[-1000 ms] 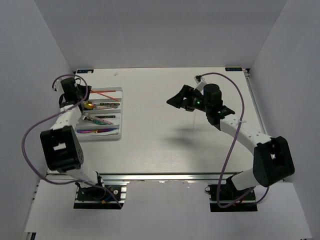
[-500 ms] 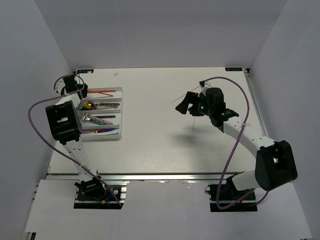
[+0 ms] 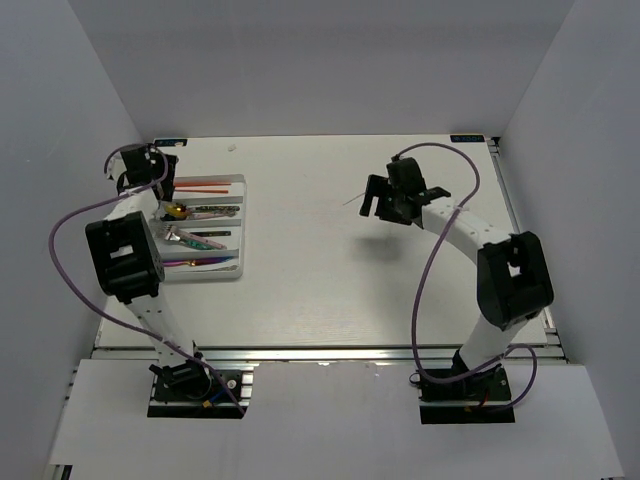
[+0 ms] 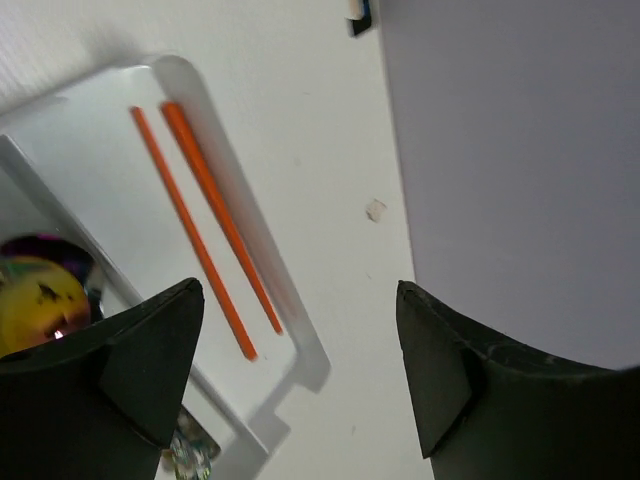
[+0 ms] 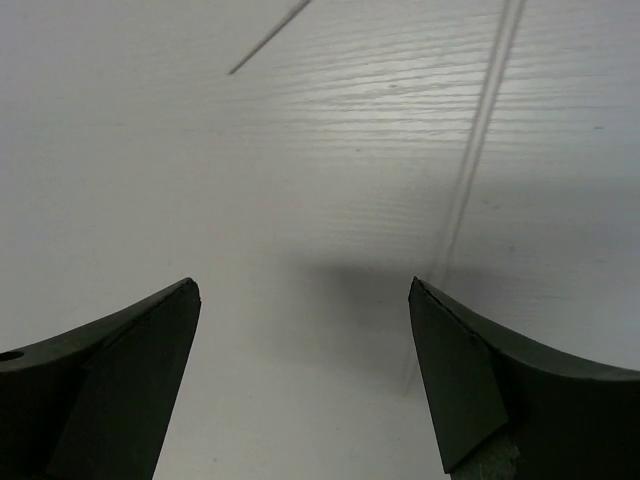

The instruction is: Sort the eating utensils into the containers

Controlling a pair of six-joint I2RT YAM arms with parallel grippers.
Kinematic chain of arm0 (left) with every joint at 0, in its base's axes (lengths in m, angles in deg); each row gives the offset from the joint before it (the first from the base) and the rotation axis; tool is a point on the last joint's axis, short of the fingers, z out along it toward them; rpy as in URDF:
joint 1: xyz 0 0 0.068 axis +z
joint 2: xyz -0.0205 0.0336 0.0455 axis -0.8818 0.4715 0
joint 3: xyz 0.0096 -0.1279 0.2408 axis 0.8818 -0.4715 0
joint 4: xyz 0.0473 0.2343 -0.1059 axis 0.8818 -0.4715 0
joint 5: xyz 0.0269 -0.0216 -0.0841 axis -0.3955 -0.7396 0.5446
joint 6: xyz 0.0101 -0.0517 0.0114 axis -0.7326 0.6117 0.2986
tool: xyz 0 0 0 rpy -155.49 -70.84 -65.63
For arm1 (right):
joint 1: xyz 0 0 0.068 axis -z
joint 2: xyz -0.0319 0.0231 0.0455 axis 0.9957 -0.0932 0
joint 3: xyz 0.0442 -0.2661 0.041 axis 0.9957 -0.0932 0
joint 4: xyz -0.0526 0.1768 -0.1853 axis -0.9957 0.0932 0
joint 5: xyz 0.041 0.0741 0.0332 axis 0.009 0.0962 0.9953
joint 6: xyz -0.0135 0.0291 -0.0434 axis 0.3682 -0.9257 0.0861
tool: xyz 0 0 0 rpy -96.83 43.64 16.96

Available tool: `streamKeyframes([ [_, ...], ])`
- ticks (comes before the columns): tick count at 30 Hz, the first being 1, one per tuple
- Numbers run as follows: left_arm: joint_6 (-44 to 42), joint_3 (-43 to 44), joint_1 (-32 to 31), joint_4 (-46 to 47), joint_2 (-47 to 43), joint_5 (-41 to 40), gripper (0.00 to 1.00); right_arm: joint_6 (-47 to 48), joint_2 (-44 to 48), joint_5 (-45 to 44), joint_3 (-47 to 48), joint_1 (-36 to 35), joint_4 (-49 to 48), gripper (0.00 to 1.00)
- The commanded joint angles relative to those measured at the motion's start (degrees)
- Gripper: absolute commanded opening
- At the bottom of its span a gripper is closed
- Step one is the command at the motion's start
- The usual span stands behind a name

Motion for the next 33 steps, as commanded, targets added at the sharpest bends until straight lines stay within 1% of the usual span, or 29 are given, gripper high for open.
streamKeyframes([
  [1,-8.4,-1.8,-2.4,-1.0,-15.1,3.1,0.87,-1.8,-5.0,-12.1,7.5,0.3,8.2,0.89],
  [2,-10.3,-2.8,-3.1,-1.6,-17.1,3.2,0.89,-1.8,-6.6,-13.5,8.9,0.4,9.5,0.89],
  [3,-12.2,-3.8,-3.9,-2.1,-20.2,3.9,0.94,-2.0,-8.0,-15.2,10.2,0.4,11.9,0.84],
  [4,-15.7,-5.4,-5.6,-4.6,-21.3,5.6,0.98,-1.9,-10.5,-17.5,12.3,0.6,12.8,0.82],
  [5,-17.7,-5.8,-6.7,-6.6,-22.3,6.1,0.98,-1.7,-11.7,-18.1,13.1,0.8,13.4,0.81],
  [6,-22.2,-6.3,-9.6,-8.9,-24.2,5.7,0.98,-1.4,-13.4,-18.1,13.8,1.7,13.1,0.75],
  [7,-27.6,-9.0,-14.7,-14.2,-28.5,1.7,0.98,-0.5,-16.0,-17.2,16.0,3.6,12.5,0.66],
  [9,-28.7,-11.7,-15.8,-14.5,-30.0,0.7,0.98,0.2,-17.1,-16.9,18.2,4.7,12.6,0.64],
  [10,-30.0,-13.0,-18.4,-14.6,-32.8,1.2,0.98,0.7,-19.0,-16.8,19.2,5.2,13.2,0.63],
  [12,-30.9,-16.2,-19.1,-14.4,-35.1,4.0,0.98,2.4,-21.1,-15.7,23.0,6.1,13.8,0.62],
  [13,-32.3,-17.3,-19.1,-13.3,-36.8,5.1,0.98,3.1,-23.5,-14.3,24.1,6.3,13.9,0.56],
  [14,-33.0,-17.9,-19.2,-13.6,-37.1,5.4,0.98,3.1,-24.8,-13.9,25.6,6.6,14.6,0.55],
  [15,-33.5,-17.6,-19.2,-14.4,-37.1,3.7,0.98,3.4,-26.3,-13.0,28.6,7.0,15.2,0.51],
  [16,-34.0,-17.2,-19.2,-16.3,-37.0,3.4,0.98,4.0,-29.1,-12.5,30.3,7.1,17.3,0.43],
  [19,-34.6,-15.7,-19.1,-17.0,-36.1,4.2,0.98,4.7,-32.6,-12.4,33.5,7.1,18.8,0.4],
  [23,-34.4,-16.1,-19.2,-16.5,-36.8,4.0,0.98,5.0,-33.2,-12.1,31.7,7.5,17.9,0.39],
  [26,-34.0,-16.7,-19.2,-16.3,-36.5,5.1,0.98,4.6,-33.6,-11.5,30.4,8.2,18.3,0.21],
  [27,-33.1,-17.1,-19.2,-16.1,-36.8,5.5,0.98,4.3,-33.5,-11.4,30.0,8.3,19.3,0.03],
  [28,-32.5,-18.2,-19.3,-15.2,-37.1,6.2,0.98,4.0,-32.8,-11.2,27.6,8.2,18.8,0.0],
  [29,-31.8,-19.0,-19.4,-14.5,-37.4,7.6,0.98,3.6,-32.0,-10.4,25.9,8.3,17.9,0.0],
  [31,-30.1,-21.1,-21.0,-12.4,-38.7,8.4,0.98,3.6,-28.3,-5.6,21.1,8.2,14.2,0.0],
  [32,-29.5,-21.7,-22.1,-11.5,-39.2,8.9,0.98,3.8,-26.5,-2.5,18.8,8.3,12.0,0.0],
  [33,-28.5,-22.4,-24.1,-10.4,-39.4,10.0,0.98,4.1,-21.7,6.4,16.3,8.4,9.2,0.0],
])
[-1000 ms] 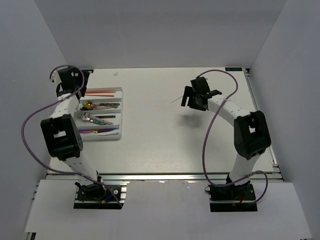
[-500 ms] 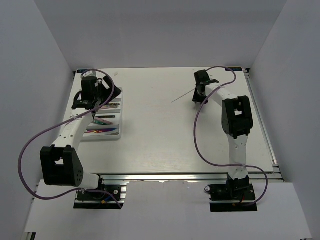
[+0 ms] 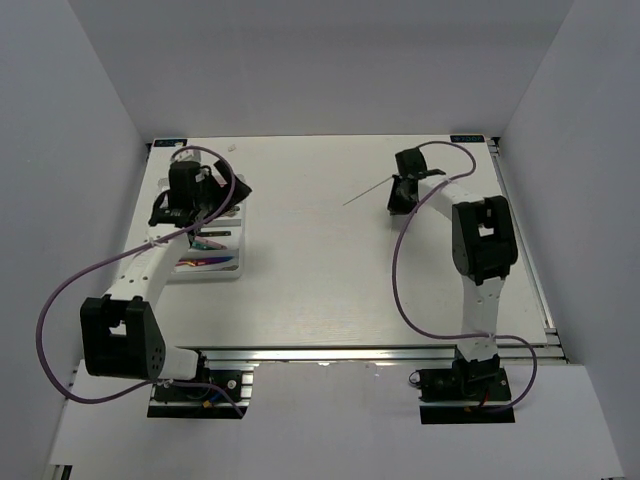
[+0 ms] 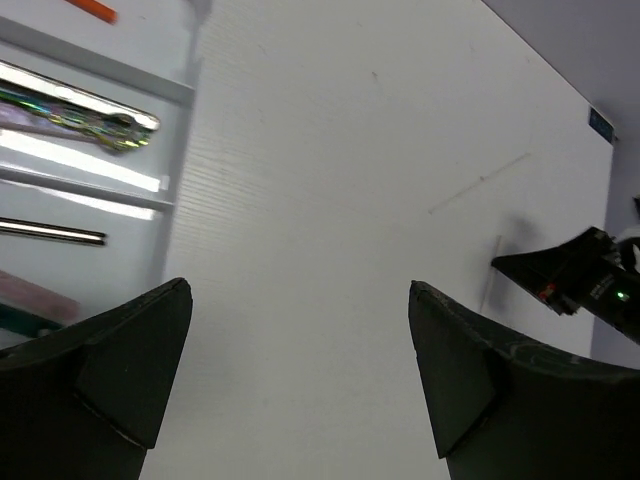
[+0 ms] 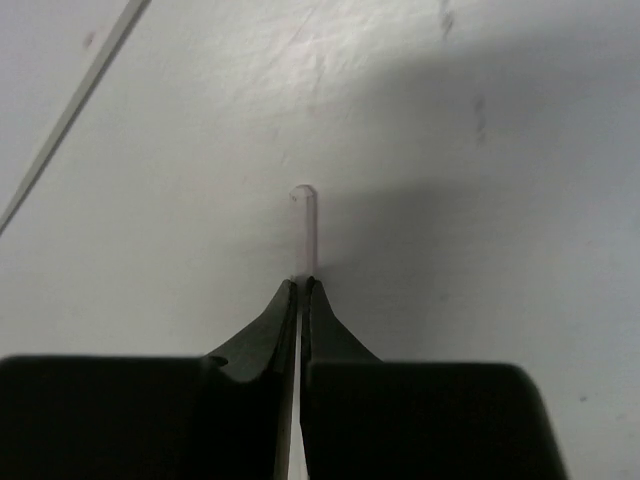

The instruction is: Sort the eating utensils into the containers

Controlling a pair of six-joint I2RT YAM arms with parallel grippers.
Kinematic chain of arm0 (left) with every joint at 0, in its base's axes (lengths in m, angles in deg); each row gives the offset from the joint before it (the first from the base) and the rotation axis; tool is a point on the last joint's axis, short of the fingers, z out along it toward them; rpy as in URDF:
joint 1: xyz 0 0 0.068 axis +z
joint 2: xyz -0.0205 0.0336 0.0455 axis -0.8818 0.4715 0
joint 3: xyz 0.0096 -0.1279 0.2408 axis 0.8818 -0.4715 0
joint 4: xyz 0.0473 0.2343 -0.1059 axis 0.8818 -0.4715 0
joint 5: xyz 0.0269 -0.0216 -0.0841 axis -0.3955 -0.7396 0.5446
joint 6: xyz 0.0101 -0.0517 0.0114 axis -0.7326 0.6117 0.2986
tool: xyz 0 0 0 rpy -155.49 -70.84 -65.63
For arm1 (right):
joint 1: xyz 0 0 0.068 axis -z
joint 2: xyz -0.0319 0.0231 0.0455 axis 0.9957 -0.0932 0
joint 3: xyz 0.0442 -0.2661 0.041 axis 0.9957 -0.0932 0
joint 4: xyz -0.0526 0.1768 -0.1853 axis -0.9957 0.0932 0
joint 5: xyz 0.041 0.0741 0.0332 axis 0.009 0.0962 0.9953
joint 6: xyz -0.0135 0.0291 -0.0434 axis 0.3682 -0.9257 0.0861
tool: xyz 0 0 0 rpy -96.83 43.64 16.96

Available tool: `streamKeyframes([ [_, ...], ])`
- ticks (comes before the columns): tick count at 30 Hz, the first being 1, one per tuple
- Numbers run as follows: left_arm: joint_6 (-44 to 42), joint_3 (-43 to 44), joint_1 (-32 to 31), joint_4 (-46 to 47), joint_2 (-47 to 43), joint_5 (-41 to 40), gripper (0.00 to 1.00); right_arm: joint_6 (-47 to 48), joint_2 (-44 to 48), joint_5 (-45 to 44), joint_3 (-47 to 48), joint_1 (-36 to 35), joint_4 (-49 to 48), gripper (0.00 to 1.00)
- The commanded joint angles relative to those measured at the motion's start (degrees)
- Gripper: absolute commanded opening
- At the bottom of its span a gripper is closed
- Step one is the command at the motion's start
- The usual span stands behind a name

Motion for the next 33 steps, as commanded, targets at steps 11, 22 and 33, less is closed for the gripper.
streamKeyframes([
  [11,15.6,-14.1,-17.2,42.0,-2.1,24.3,0.98,-19.4,27.3,68.4,-33.8,-1.2,-59.3,0.0],
  [22,15.8,-17.7,-25.6,55.4,0.4,26.7,0.96,-33.7,34.6,63.8,-39.7,-3.8,-76.5,0.0],
  [33,16.5,-17.1,-28.1,62.5,4.2,28.2,0.92,-36.7,35.3,61.1,-37.9,-6.2,-78.3,0.0],
])
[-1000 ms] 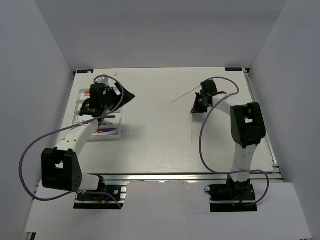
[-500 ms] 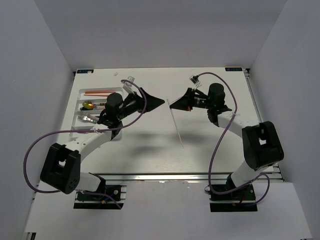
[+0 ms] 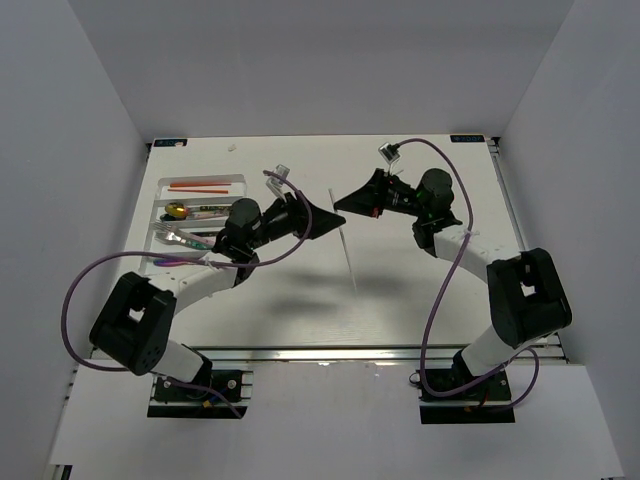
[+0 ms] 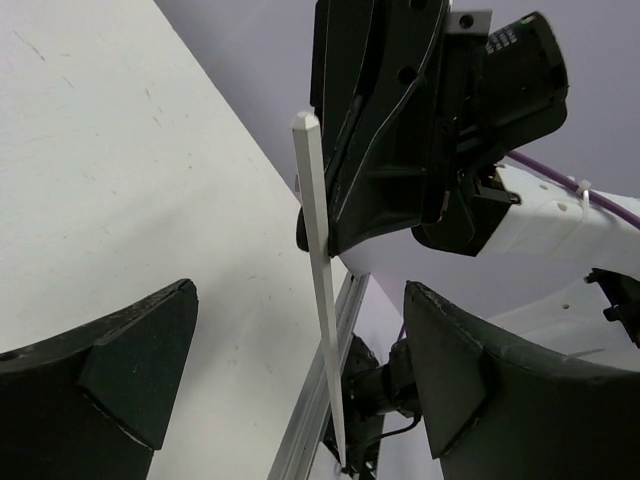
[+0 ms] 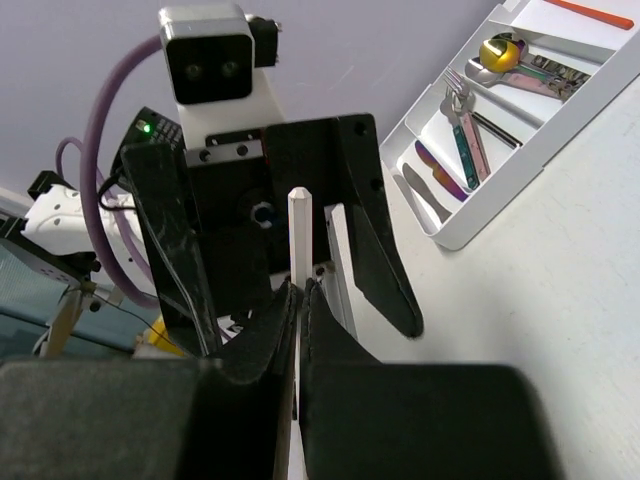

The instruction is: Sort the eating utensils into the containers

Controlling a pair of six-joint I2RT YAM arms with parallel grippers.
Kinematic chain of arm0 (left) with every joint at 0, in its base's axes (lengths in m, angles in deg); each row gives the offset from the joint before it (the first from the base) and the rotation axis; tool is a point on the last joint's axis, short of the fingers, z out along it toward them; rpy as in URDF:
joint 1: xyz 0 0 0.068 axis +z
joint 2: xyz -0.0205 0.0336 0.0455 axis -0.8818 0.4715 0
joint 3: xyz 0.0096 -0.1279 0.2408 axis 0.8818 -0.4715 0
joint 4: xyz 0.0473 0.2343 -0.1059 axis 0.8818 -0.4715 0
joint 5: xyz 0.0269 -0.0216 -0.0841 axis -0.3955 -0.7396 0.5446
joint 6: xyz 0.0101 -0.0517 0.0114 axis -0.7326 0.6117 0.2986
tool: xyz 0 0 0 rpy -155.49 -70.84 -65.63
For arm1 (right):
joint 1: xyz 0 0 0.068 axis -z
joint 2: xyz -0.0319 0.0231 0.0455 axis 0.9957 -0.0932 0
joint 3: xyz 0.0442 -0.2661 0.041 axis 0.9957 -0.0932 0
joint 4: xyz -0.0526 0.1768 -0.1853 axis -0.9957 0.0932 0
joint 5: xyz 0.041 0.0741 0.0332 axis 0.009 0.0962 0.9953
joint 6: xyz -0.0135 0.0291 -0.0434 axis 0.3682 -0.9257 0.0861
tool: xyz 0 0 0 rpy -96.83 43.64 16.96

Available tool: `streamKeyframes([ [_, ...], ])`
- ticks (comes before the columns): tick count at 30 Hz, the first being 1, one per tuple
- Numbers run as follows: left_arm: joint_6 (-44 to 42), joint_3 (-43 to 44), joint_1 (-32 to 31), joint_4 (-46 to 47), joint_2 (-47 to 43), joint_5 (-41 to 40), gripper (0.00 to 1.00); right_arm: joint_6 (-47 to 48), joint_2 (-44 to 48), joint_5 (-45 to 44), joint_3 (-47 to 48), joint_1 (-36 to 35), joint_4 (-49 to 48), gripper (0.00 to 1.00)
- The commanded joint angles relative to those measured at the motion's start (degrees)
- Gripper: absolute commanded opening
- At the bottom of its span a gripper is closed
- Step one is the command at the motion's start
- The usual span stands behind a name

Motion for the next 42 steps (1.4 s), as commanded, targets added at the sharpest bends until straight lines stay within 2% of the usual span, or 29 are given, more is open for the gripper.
streamKeyframes([
  [1,0.3,1.6,-1.8,4.5,1.4,2.2,0.92,-1.4,2.3,-2.4,2.0,-0.8,-3.5,0.0],
  [5,3.1,1.9,-2.7,7.9,4.0,3.0,0.8,-1.8,2.8,-4.5,2.4,-1.6,-2.8,0.0],
  [7,4.4,1.9,-2.8,12.0,4.4,4.3,0.47,-1.1,2.8,-6.0,2.8,-1.6,-1.5,0.0],
  [8,5.3,2.1,-2.9,12.7,4.7,4.5,0.34,-1.1,2.5,-5.9,2.9,-1.6,-1.4,0.0],
  [9,5.4,2.4,-2.9,12.9,4.6,4.6,0.13,-1.4,2.5,-5.9,3.0,-1.6,-1.5,0.0],
  [10,5.3,2.7,-2.9,12.6,4.5,4.6,0.0,-1.5,2.3,-5.7,3.2,-1.6,-1.5,0.0],
  [11,4.4,3.1,-2.8,11.9,4.4,4.5,0.0,-1.5,1.9,-5.4,3.3,-1.6,-1.4,0.0],
  [12,3.7,3.4,-2.8,9.8,4.0,4.2,0.0,-1.6,1.8,-5.3,3.3,-1.6,-1.3,0.09],
  [13,2.4,4.2,-2.7,7.8,3.6,2.2,0.0,-1.7,2.1,-5.6,3.0,-1.0,-0.8,0.28],
  [14,-1.0,4.7,-2.3,1.5,2.3,0.1,0.0,-1.7,2.2,-6.5,2.6,-0.3,0.5,0.69],
  [15,-2.9,5.3,-1.8,-2.5,1.5,-2.3,0.0,-1.9,2.5,-7.0,2.0,2.2,1.2,0.85],
  [16,-4.6,6.9,-1.2,-7.1,0.8,-8.6,0.0,-2.2,3.5,-8.0,0.2,3.7,2.6,0.89],
  [17,-6.3,7.7,0.7,-14.1,0.2,-11.7,0.0,-1.7,4.3,-10.9,-0.6,5.6,4.7,0.89],
  [19,-6.4,11.1,4.0,-21.8,-0.5,-18.0,0.0,0.7,6.7,-15.9,-1.4,10.8,19.7,0.89],
  [20,-4.7,12.4,8.7,-28.9,-0.4,-23.4,0.0,4.6,7.6,-22.4,-0.8,12.3,25.9,0.89],
  [21,-3.3,13.7,11.6,-32.6,-0.4,-26.0,0.0,6.2,8.4,-25.6,-0.7,14.3,31.0,0.89],
  [22,0.2,15.8,17.5,-38.0,0.0,-29.6,0.0,7.5,10.0,-29.0,-1.4,15.0,36.2,0.89],
  [24,5.2,17.1,23.7,-40.8,1.0,-31.4,0.0,9.6,11.1,-29.9,-2.9,15.9,37.0,0.89],
  [25,9.8,17.2,28.9,-39.0,2.5,-31.3,0.0,10.1,11.5,-29.9,-3.5,16.0,37.0,0.89],
  [28,15.2,18.7,35.7,-37.9,5.4,-35.9,0.03,11.8,11.1,-29.3,-4.7,16.0,37.6,0.89],
  [31,22.4,23.5,38.6,-39.8,11.5,-40.0,0.04,12.9,10.9,-28.3,-6.2,16.1,37.3,0.89],
  [34,25.7,30.4,39.7,-43.9,18.8,-42.8,0.01,13.9,11.1,-28.2,-7.0,16.0,37.4,0.89],
  [39,27.5,40.8,40.2,-47.2,29.8,-43.2,0.03,14.9,11.2,-27.0,-7.2,16.1,37.5,0.89],
  [42,28.5,42.2,40.3,-47.3,33.1,-44.3,0.08,15.5,11.1,-26.4,-7.1,16.1,37.6,0.89],
])
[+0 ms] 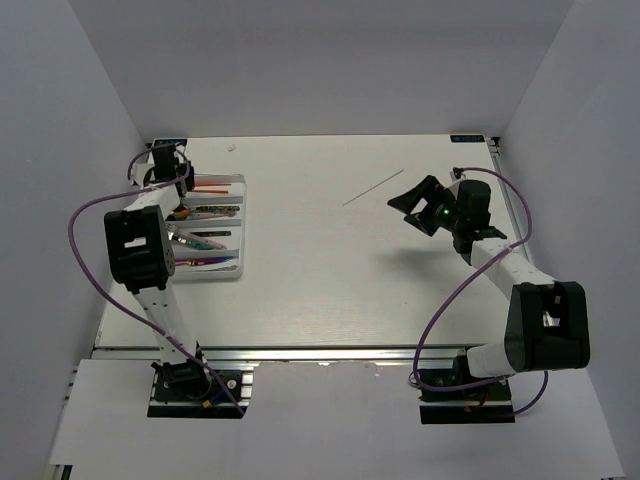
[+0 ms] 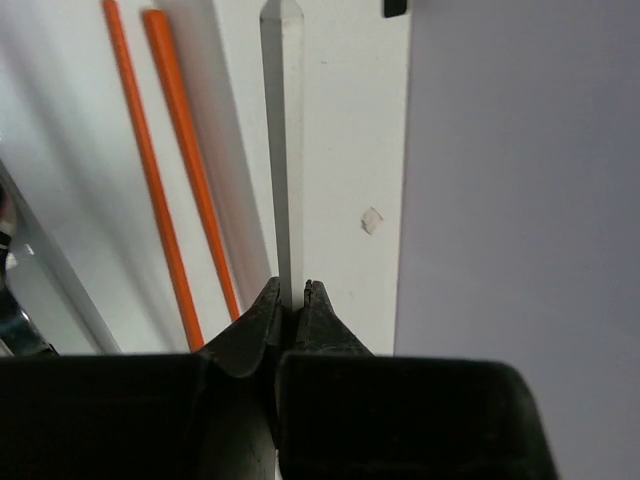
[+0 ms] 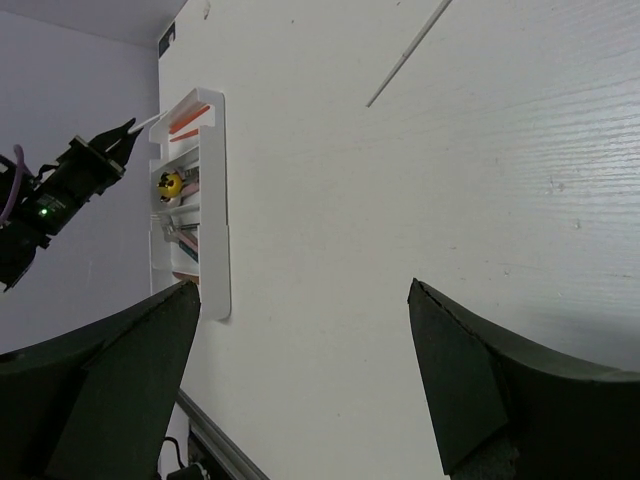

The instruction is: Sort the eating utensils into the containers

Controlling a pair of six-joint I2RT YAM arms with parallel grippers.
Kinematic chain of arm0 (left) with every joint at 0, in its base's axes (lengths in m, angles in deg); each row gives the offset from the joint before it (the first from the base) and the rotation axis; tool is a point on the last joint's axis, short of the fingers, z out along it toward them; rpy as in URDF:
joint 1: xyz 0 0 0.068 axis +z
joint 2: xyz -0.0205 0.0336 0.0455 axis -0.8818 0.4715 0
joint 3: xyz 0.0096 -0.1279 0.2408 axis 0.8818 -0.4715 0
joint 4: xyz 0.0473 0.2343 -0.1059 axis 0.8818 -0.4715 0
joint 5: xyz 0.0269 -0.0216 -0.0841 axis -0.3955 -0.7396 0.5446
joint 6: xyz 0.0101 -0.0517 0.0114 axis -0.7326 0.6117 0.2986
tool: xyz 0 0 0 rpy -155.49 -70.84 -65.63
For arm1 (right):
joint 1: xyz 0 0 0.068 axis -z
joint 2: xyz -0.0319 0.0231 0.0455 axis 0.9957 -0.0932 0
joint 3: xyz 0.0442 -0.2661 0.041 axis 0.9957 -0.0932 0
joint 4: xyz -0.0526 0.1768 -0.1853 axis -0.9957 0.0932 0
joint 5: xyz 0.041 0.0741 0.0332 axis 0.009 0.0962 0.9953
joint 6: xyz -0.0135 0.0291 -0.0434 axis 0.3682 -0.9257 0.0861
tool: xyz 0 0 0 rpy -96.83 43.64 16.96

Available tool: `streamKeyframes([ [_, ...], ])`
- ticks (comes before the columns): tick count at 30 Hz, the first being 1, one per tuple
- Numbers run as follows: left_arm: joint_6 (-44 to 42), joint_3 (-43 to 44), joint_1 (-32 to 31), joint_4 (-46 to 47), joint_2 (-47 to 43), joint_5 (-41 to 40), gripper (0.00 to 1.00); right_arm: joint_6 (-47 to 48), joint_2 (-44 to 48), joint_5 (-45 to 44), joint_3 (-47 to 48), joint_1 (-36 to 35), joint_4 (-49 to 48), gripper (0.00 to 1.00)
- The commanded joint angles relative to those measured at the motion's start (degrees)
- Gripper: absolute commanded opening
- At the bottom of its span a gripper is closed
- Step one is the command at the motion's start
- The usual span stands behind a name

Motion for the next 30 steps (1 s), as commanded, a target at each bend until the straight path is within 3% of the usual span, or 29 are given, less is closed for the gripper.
streamKeyframes([
  [1,2.6,4.1,0.4,-3.7,1.0,-2.1,0.08,2.0,0.6,0.9,0.2,0.0,-0.7,0.89],
  [6,3.0,3.0,0.4,-3.0,3.0,-1.3,0.13,2.5,-0.2,0.7,0.8,-0.1,-0.5,0.89],
  [8,3.3,0.9,0.4,-2.0,2.6,-1.2,0.23,2.5,-0.6,0.7,1.3,0.0,-0.5,0.89],
  [10,3.4,-0.1,0.4,-0.6,1.9,-1.1,0.41,2.8,-1.3,1.2,1.8,-0.1,-0.5,0.89],
  [11,3.4,-0.8,0.4,-0.2,1.7,-1.0,0.59,2.9,-1.6,1.3,2.2,-0.1,-0.3,0.89],
  [14,2.4,0.8,0.4,-0.4,1.3,-0.8,0.74,3.5,-1.7,1.6,2.6,-0.1,0.2,0.89],
  [21,-1.3,1.3,0.0,2.0,-3.8,2.4,0.79,5.6,-4.1,-3.5,5.5,-0.7,3.9,0.89],
  [24,-9.0,2.1,-1.8,-0.7,-8.6,3.6,0.83,11.2,-11.8,-15.6,15.8,-3.6,16.1,0.89],
  [27,-15.6,-1.4,-4.5,-1.0,-15.7,5.3,0.94,15.4,-23.3,-28.8,31.8,-6.5,28.3,0.89],
  [28,-18.8,-3.8,-4.9,-0.9,-17.6,7.1,0.98,15.6,-26.2,-34.1,41.0,-7.0,31.5,0.89],
  [30,-22.1,-5.7,-6.5,-2.5,-20.9,8.1,0.98,15.1,-35.9,-38.8,50.9,-7.2,37.9,0.89],
])
